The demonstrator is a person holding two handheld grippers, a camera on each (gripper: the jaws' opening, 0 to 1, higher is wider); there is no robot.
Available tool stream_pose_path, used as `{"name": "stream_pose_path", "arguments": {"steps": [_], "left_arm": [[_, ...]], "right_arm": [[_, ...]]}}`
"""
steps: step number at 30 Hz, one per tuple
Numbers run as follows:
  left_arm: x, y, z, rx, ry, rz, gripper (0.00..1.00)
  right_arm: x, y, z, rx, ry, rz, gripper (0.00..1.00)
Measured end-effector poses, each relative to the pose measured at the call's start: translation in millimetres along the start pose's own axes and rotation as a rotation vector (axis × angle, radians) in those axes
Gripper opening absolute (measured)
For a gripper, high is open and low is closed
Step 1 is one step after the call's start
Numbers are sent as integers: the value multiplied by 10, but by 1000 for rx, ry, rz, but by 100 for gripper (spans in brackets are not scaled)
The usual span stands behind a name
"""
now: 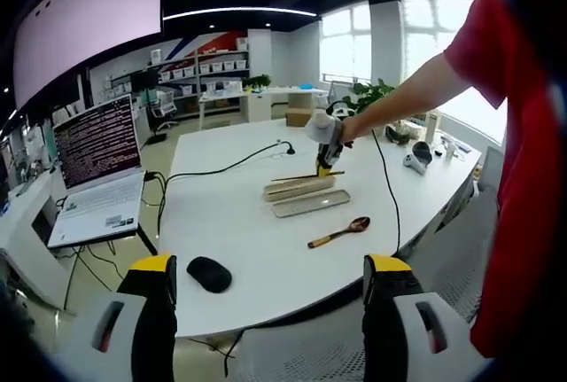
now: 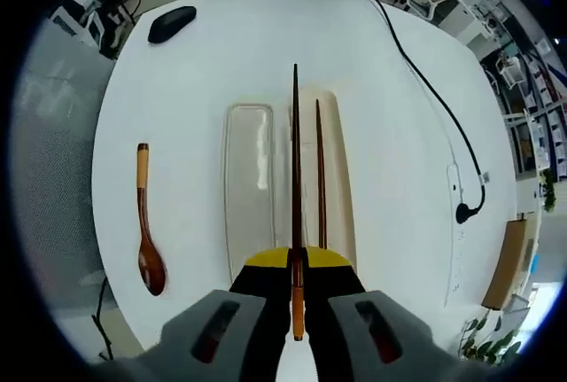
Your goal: Arrange the utensils inside the cutlery case until each visible utensil rests in its matching compartment.
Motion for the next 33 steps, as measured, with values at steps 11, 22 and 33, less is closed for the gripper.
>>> {"name": "stream_pose_path", "arguments": {"steps": [11,22,33], "left_arm": [[-33,8,-30,-1,18,2,89],[-75,22,-56,4,40,11,89],[-94,10,-98,5,50,21,89]], "right_arm": [[41,-152,-45,2,0,0,0],[7,-312,-140,13,20,-5,0],[-32,-379,-203,27,31,-28,0]]}}
Point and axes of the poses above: the point that each gripper's makers call its tool centre point, and the gripper's own axes: z roughly backward along the fingers, y roughly to its left, x roughly out of its top, the point moved 2 cm from there along z, roughly backward along the fingers, and after that the axes turned 1 degree about x, right-handed, at the moved point
